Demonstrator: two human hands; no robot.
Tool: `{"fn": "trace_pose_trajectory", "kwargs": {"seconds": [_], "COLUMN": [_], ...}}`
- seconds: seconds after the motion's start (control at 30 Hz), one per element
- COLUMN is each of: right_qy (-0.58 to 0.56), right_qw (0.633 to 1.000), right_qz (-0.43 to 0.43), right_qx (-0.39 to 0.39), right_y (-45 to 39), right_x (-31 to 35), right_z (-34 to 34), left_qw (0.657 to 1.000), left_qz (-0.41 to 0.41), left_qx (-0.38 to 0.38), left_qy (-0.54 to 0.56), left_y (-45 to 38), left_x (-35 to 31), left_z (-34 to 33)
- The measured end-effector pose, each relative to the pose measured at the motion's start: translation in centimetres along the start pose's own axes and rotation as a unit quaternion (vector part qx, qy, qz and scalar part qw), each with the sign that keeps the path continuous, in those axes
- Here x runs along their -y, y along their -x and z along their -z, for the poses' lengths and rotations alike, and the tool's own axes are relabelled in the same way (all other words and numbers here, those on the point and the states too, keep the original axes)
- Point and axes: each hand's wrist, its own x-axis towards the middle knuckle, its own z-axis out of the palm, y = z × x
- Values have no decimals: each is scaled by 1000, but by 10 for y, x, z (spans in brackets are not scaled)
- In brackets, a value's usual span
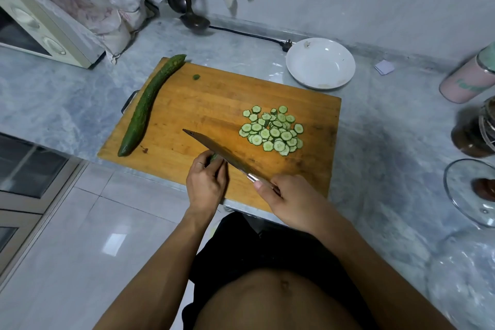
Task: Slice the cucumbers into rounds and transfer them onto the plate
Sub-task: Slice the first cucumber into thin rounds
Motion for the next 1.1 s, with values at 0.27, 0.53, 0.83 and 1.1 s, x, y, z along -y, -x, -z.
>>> {"fn": "trace_pose_trajectory", "kwargs": {"seconds": [0.27, 0.53, 0.83, 1.1], "right_qy": [-1, -12, -26, -28], "right_qw": [1000, 999, 998, 997], "right_qz": [-5, -7, 4, 7], "right_qx": [15, 52, 62, 70], "right_y": [4, -2, -14, -38], "right_x": [4, 10, 9, 11], "right_z": [6, 10, 9, -5], "left_qw": [1000, 999, 997, 995], "left_qz": [-21, -47, -54, -83], "left_qx": [-7, -19, -43, -48], "left_qy": [-1, 15, 26, 11], "left_y": [-2, -4, -5, -3], "left_x": [5, 11, 10, 15], "left_z": [-2, -1, -4, -9]}}
